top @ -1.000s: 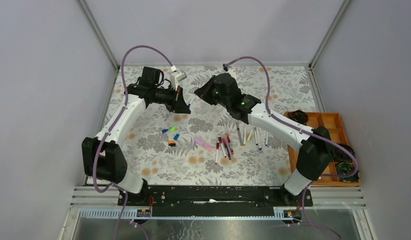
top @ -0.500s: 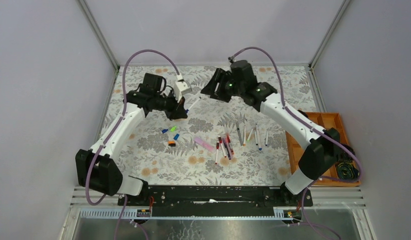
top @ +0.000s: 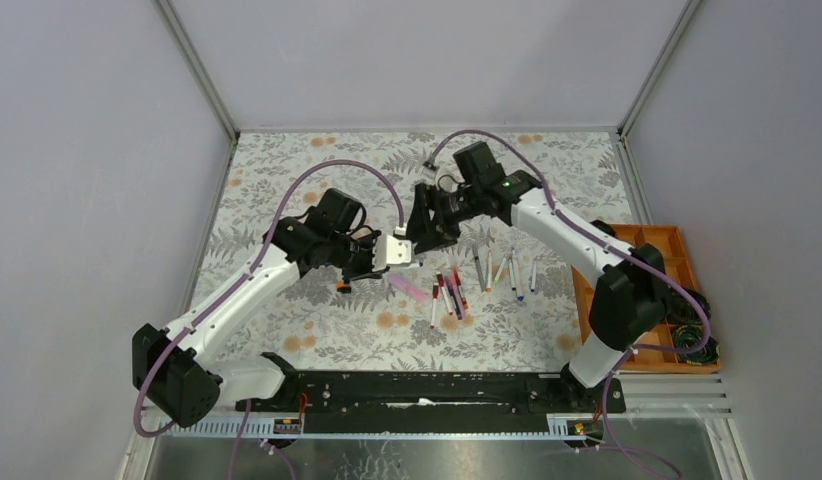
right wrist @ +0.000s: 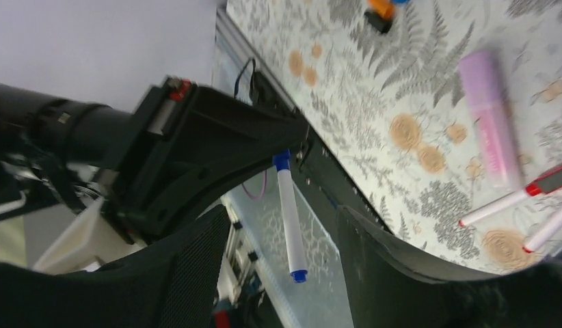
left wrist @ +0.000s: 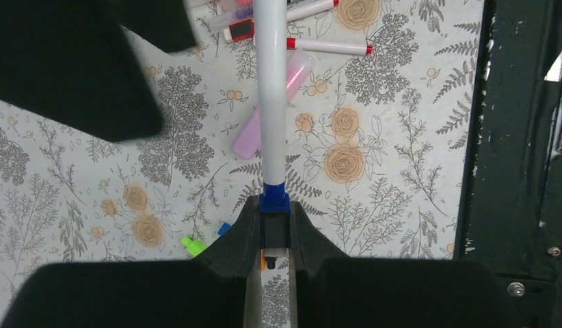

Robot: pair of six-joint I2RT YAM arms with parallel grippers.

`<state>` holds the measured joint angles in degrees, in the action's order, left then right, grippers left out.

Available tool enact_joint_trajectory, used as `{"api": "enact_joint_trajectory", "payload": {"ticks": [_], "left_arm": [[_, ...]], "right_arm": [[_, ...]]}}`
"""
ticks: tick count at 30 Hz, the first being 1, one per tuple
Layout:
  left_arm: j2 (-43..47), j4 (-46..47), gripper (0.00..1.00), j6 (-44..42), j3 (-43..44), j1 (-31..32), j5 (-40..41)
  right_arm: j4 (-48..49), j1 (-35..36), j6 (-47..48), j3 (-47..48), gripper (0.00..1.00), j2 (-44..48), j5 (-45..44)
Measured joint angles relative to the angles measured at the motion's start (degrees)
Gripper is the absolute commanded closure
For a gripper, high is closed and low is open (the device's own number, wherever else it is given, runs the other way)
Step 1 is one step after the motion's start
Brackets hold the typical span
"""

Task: Open the pen caps

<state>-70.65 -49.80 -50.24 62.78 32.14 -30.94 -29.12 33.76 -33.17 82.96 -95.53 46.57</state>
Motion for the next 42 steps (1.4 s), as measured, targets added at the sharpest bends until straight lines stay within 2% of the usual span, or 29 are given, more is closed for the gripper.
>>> {"api": "enact_joint_trajectory", "payload": {"ticks": [8, 11, 16, 19, 30, 42], "left_arm": [[-0.55, -0.04, 1.0, -1.99, 0.0, 1.29, 2.78], [-0.55, -0.28, 1.0, -2.45, 0.11, 1.36, 3.21], [-0.66, -1.42, 1.0, -3.3, 0.79, 1.68, 3.48], [-0.92, -2.03, 1.0, -3.89, 1.05, 2.27, 3.48], [-1.53, -2.97, 1.0, -6.1, 1.9, 2.73, 4.07], [-1.81, 6.75, 1.0, -11.39, 0.42, 4.39, 5.05]], "right_arm": [[3.96, 6.71, -0.63, -5.27, 0.46, -3.1, 8.39], [4.59, 7.34, -0.61, -5.38, 0.63, -4.04, 9.77], [4.17, 7.34, 0.17, -5.35, 0.8, -6.14, 10.12], [4.13, 7.39, 0.59, -5.11, 0.99, -6.97, 10.91], [4.55, 6.88, 2.21, -6.32, 1.0, -5.99, 10.56], [9.44, 3.61, 4.11, -14.88, 1.0, 3.58, 4.42]]}}
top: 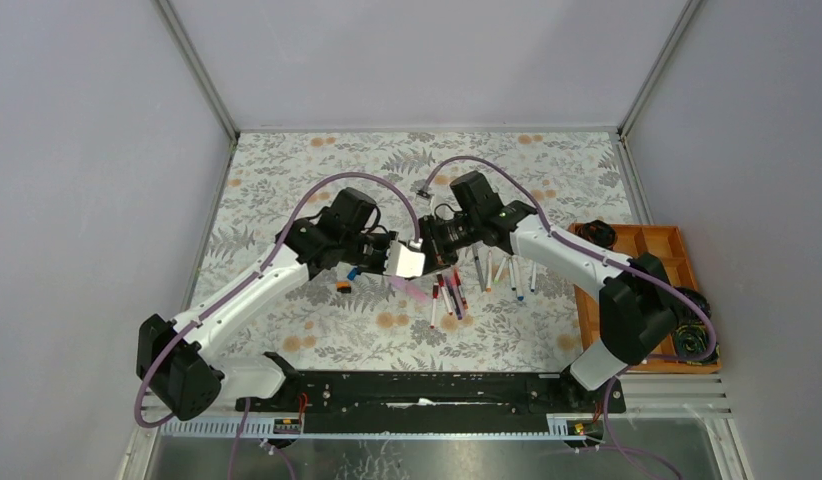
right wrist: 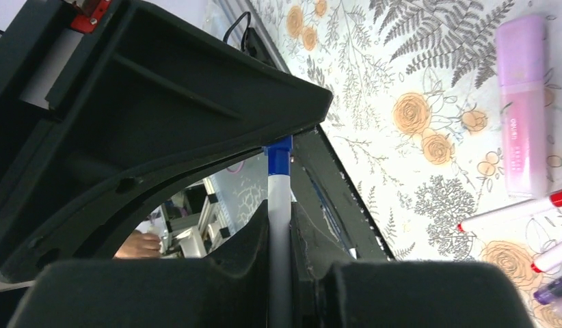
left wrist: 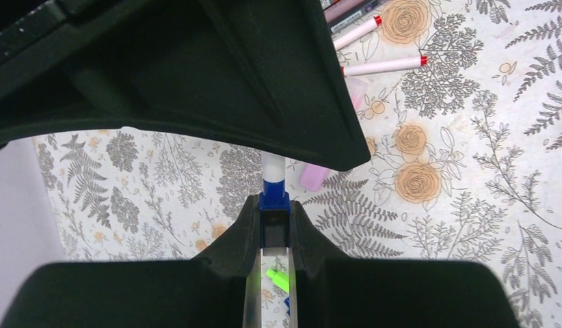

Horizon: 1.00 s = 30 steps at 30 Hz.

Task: Open the pen caps

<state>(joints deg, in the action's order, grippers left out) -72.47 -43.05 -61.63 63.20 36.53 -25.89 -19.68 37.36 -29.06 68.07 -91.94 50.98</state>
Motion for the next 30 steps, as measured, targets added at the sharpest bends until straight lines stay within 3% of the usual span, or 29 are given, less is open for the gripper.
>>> {"api": "enact_joint_trajectory", "payload": {"ticks": [12, 14, 18, 22, 30], "left_arm": [[-0.74, 7.08, 1.0, -6.05, -1.9, -4.39, -5.49], [-0.57, 5.99, 1.0, -6.73, -2.64, -6.1, -1.29], [-0.98, 2.73, 1.0, -8.07, -5.53, -17.42, 10.67], [-1.29, 1.53, 1.0, -9.11, -6.14, -20.72, 15.32], [-2.05, -2.03, 1.0, -4.79, -5.31, -18.53, 7.37]], "right_arm": [[4.79, -0.48, 0.83, -2.84, 1.0, 4.5, -8.11], [1.95, -1.03, 1.64, -3.3, 1.0, 5.68, -8.76], [-8.9, -5.49, 2.54, -6.93, 1.0, 10.75, -11.3], [-13.35, -6.25, 2.99, -7.61, 1.0, 12.76, -13.94], [-14.27, -9.01, 2.89, -7.96, 1.0, 16.9, -20.48]]}}
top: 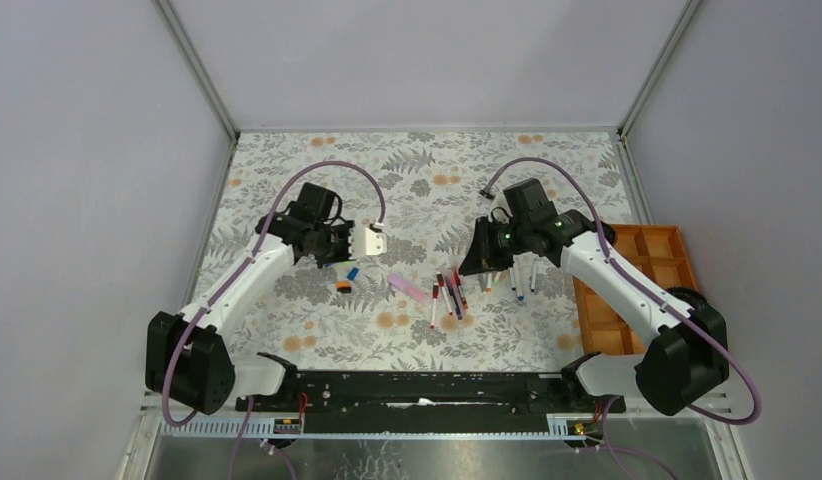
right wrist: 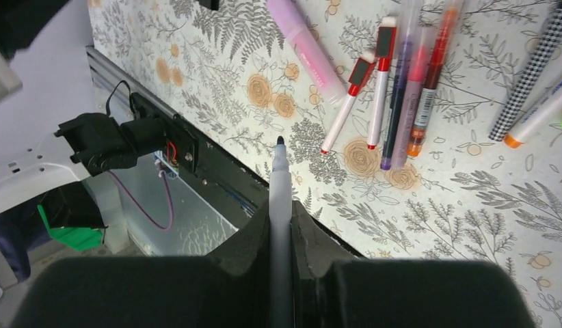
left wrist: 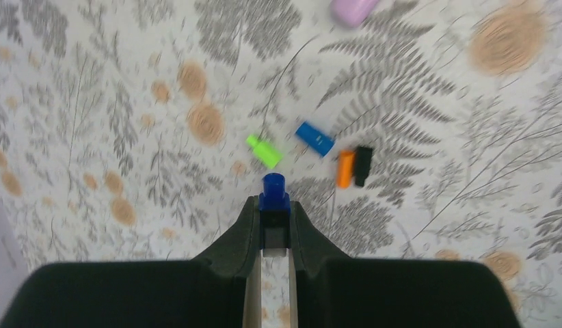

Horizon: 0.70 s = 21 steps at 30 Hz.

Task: Open the pen caps

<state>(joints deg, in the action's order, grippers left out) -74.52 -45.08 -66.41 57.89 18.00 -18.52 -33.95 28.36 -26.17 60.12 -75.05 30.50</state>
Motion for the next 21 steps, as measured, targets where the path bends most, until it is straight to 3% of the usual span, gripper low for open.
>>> {"api": "enact_joint_trajectory", "payload": {"ticks": [5, 8, 16, 21], "left_arm": [[1.86, 0.07, 1.0, 2.51, -0.87, 6.19, -1.84], [1.95, 0.7, 1.0, 4.26, -1.49, 6.78, -2.05], [-16.02, 7.26, 1.0, 12.07, -1.16, 6.75, 3.26], [-19.67, 10.8, 0.97, 14.43, -1.42, 6.71, 5.92]], "right_arm": [[-1.09, -0.66, 0.28, 0.07, 1.0, 0.44, -3.56], [-1.51, -1.4, 0.26, -0.04, 1.0, 1.44, -12.24], [1.27, -3.63, -0.87, -7.72, 1.0, 2.1, -37.64], [2.58, -5.95, -1.09, -11.43, 1.0, -1.49, -46.53]]}}
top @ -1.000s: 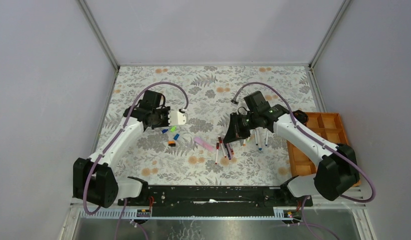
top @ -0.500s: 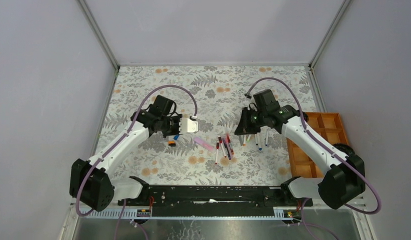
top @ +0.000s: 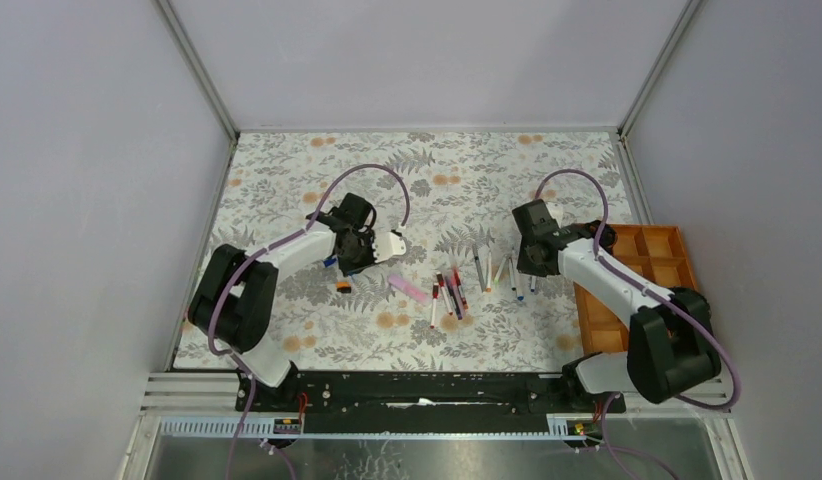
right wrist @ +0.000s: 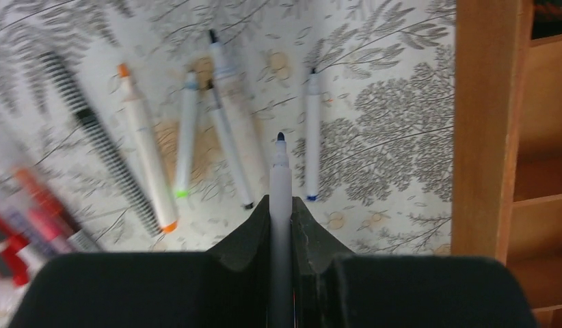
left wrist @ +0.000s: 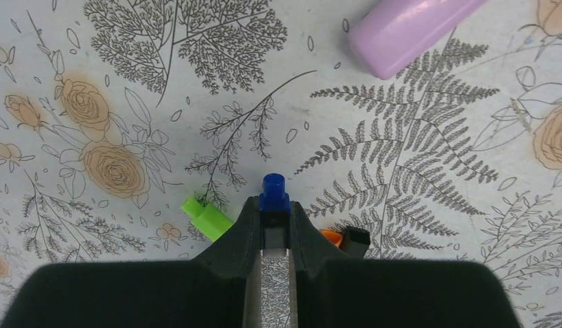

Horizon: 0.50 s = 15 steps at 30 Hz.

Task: Open the pen caps

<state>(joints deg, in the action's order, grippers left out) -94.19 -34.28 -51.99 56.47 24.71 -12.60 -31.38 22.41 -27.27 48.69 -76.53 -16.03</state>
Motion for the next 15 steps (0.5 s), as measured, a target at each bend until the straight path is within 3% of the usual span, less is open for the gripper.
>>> {"api": "enact_joint_trajectory", "payload": {"ticks": [10, 15], "left_arm": [[-1.46, 1.31, 0.71, 1.88, 0.0, -0.02, 1.29], [-1.22, 0.94, 0.46, 2.8, 0.0, -0.44, 1.03]], "right_arm": [[4.42, -1.6, 0.0, 0.15, 0.8, -8.31, -4.28], [5.16, -1.6, -0.02, 0.98, 0.63, -10.73, -4.24]]}}
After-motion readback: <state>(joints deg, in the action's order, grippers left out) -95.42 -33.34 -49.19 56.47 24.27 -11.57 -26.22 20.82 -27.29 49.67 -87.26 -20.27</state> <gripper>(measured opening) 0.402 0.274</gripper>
